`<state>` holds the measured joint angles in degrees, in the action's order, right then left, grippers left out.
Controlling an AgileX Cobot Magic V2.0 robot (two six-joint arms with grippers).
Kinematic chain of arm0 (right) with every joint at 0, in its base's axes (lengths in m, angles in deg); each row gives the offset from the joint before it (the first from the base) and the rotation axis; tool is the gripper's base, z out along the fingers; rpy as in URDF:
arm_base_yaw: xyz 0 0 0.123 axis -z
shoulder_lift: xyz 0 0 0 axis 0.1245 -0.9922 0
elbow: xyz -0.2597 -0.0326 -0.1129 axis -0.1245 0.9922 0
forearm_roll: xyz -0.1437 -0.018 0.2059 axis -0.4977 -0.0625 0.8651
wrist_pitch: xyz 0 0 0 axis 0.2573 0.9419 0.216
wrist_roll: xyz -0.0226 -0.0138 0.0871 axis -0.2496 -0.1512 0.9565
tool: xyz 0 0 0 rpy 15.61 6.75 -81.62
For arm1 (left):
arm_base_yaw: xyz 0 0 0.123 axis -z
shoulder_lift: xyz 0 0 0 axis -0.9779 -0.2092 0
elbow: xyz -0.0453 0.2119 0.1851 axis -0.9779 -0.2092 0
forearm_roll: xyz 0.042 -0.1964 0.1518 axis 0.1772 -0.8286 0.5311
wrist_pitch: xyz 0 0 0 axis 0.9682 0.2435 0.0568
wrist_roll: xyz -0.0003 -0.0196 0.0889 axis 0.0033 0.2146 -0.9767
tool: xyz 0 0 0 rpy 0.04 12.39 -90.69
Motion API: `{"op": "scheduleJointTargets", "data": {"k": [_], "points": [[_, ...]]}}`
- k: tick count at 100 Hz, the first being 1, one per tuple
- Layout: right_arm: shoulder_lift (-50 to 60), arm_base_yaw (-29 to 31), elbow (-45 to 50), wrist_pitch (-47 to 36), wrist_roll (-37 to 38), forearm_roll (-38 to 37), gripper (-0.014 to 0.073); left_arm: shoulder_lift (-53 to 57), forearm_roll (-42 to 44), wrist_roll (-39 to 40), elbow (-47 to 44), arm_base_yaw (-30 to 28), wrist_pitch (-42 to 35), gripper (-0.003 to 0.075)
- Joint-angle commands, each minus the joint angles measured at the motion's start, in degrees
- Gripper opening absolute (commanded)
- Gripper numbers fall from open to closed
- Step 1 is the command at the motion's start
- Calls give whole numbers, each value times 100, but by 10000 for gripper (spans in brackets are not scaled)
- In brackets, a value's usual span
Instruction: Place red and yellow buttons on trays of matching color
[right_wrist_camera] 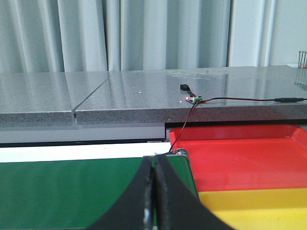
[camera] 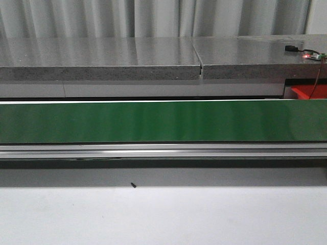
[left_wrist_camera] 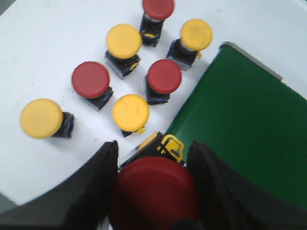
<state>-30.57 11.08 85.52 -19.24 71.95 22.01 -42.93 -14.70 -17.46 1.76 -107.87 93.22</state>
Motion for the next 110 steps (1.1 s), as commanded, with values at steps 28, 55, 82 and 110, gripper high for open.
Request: {"op": "scheduleJointTargets", "data": {"k": [28,55,82,110], "points": [[125,20,-76,-479,-32,-36,-62,-806,118,-25,1072,973,-57,149],[125,20,-76,-479,-32,-36,-62,-1392,140,-25,1193,1268,-57,149],[125,20,-76,-479,-32,-36,-62,-1703,301,-25,1193,1297,-109,209],[125,20,-76,-479,-32,-36,-62,-1789,203,-118,1193,1297,-63,452]]}}
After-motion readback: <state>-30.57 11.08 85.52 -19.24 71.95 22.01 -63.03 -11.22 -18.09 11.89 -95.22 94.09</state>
